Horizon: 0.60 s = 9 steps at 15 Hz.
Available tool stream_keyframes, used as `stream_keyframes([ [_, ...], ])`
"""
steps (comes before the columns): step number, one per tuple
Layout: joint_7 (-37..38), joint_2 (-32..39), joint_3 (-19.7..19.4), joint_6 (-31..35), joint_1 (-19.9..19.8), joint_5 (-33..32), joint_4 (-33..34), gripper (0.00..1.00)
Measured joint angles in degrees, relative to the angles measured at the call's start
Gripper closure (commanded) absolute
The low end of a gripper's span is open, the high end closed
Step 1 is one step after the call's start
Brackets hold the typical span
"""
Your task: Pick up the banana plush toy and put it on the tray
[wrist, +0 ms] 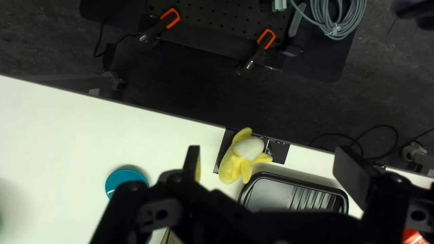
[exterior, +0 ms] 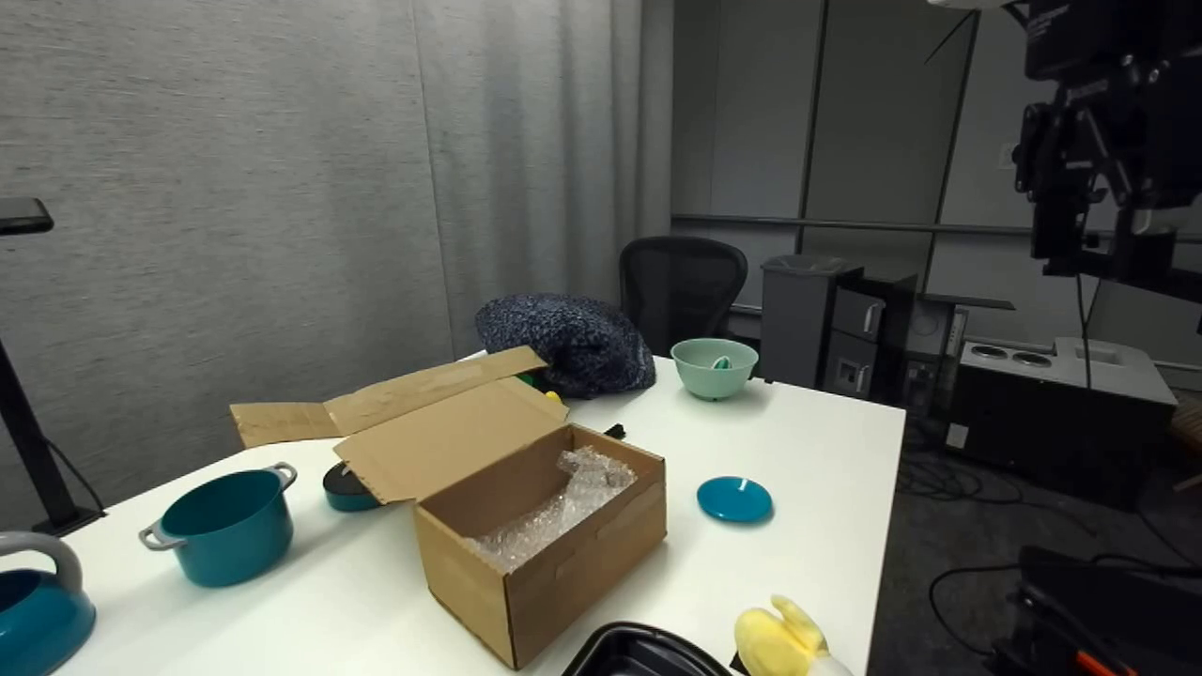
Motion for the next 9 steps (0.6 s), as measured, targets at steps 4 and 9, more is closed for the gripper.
stream_keyframes([
  [4, 0.01, 0.17, 0.0, 0.34, 0.0, 0.05, -0.22, 0.0],
  [9, 1.72, 1.68, 0.0, 7.8, 0.0, 0.26, -5.58, 0.0],
])
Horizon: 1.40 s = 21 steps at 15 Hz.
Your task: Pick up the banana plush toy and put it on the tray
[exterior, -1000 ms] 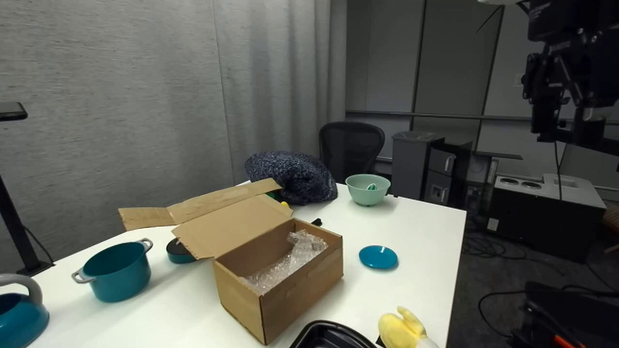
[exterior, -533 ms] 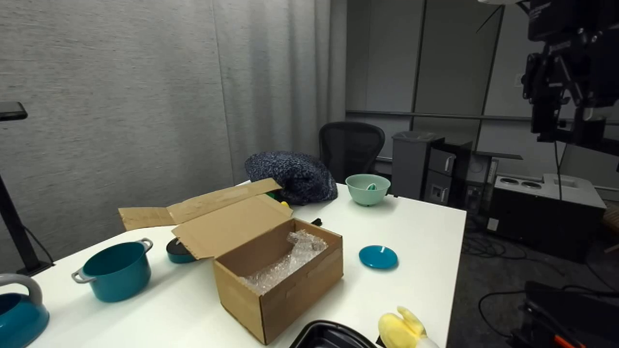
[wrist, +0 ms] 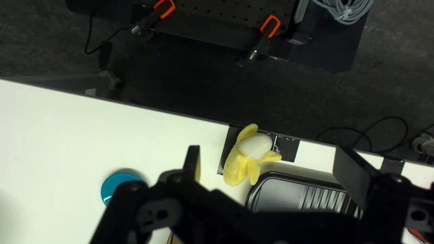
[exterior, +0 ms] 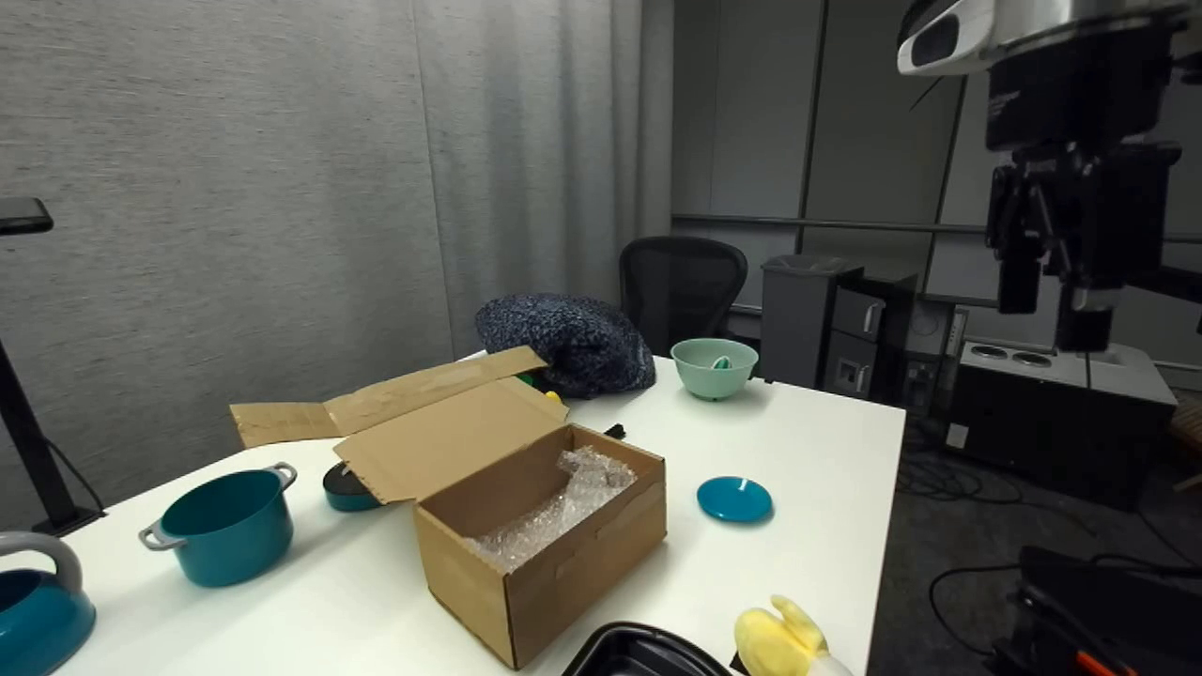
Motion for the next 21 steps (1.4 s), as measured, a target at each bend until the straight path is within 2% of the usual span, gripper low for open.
stream_keyframes([
  [5, 1.35, 4.36, 0.03, 10.8, 0.0, 0.0, -6.67, 0.0],
  [12, 1.62, 5.3, 0.03, 12.8, 0.0, 0.0, -7.63, 0.0],
  [16, 2.78, 7.26, 0.46, 24.78, 0.0, -0.01, -11.51, 0.0],
  [21, 3.08, 15.97, 1.06, 36.98, 0.0, 0.01, -13.58, 0.0],
])
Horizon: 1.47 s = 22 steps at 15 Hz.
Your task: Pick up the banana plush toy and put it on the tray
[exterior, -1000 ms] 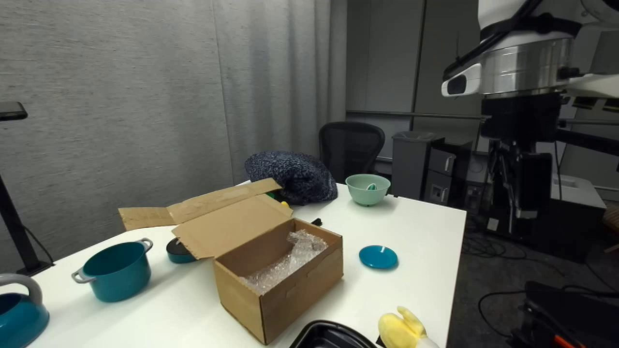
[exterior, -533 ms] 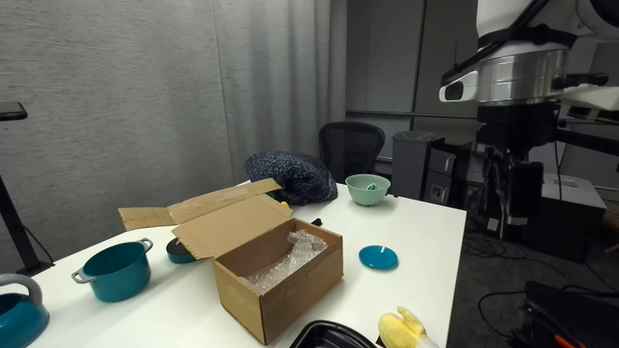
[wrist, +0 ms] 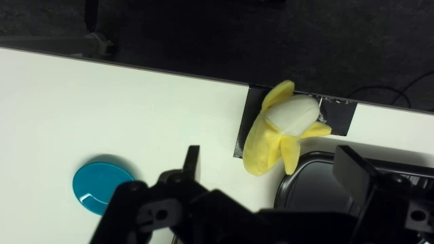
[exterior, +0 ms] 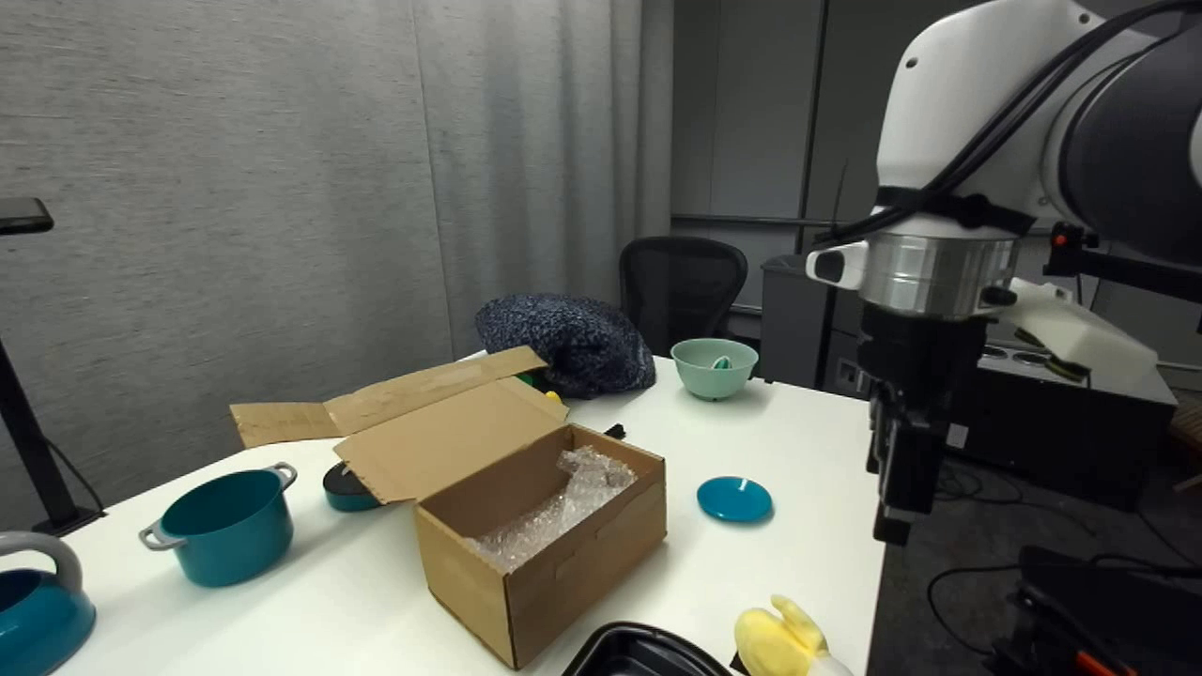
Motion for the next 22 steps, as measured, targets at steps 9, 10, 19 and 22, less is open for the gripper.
stream_keyframes([
  [9, 5.29, 17.19, 2.86, 9.53, 0.0, -0.6, 3.51, 0.0],
  [10, 5.34, 17.56, 2.87, 9.53, 0.0, -0.6, 3.88, 0.0],
  [19, 6.37, 17.11, 1.02, 12.82, -1.47, 1.4, 4.28, 0.0],
  [22, 6.19, 19.59, 0.36, 13.61, -1.66, 3.97, 4.04, 0.0],
])
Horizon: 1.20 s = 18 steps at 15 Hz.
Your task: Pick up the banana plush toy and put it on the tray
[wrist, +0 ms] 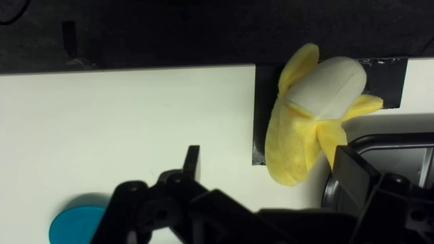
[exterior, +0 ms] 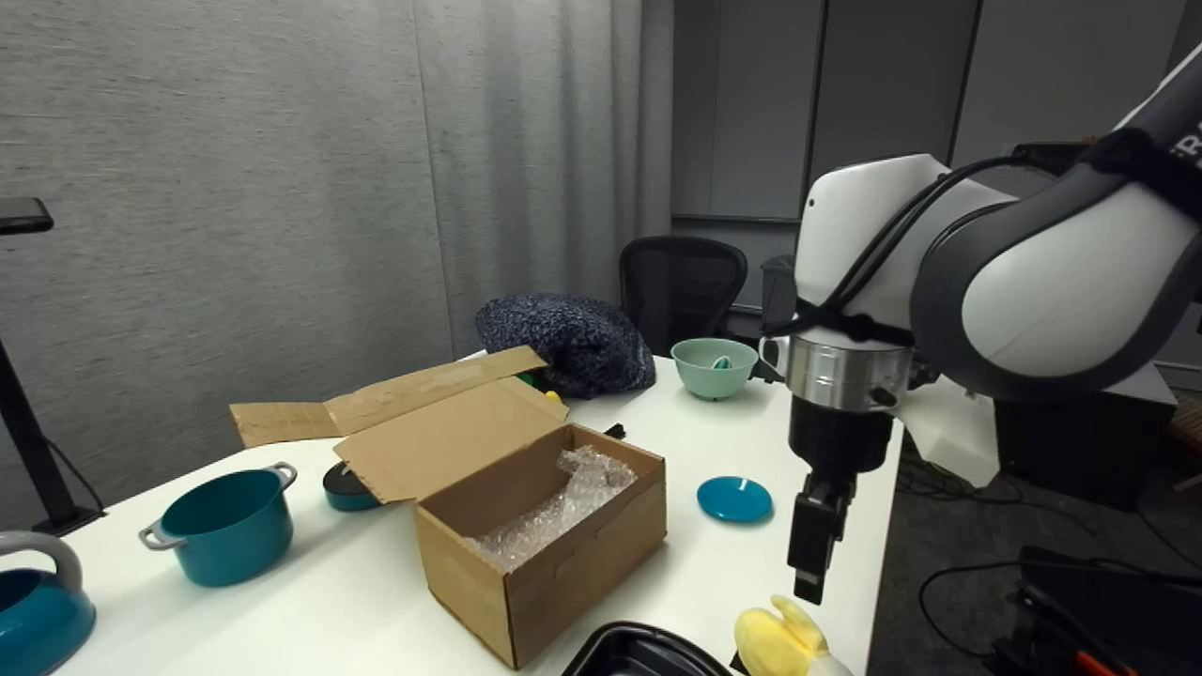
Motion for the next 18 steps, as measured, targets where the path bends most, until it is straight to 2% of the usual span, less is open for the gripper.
stream_keyframes([
  [4, -4.82, 4.25, -0.18, 1.6, 0.0, 9.23, -0.06, 0.0],
  [6, -8.63, 6.16, -0.19, 2.98, 0.0, 14.54, -0.02, 0.18],
  [7, -10.3, 7.0, -0.19, 3.59, 0.0, 16.64, 0.05, 0.34],
  [8, -11.62, 7.75, -0.18, 4.1, 0.0, 18.36, 0.17, 0.44],
  [11, -14.47, 9.92, 0.04, 4.77, 0.0, 22.44, 0.7, 0.67],
  [15, -15.05, 11.25, 0.66, 4.98, 0.0, 23.85, 1.62, 0.97],
  [18, -15.05, 11.49, 0.99, 4.98, 0.0, 23.88, 2.07, 1.0],
])
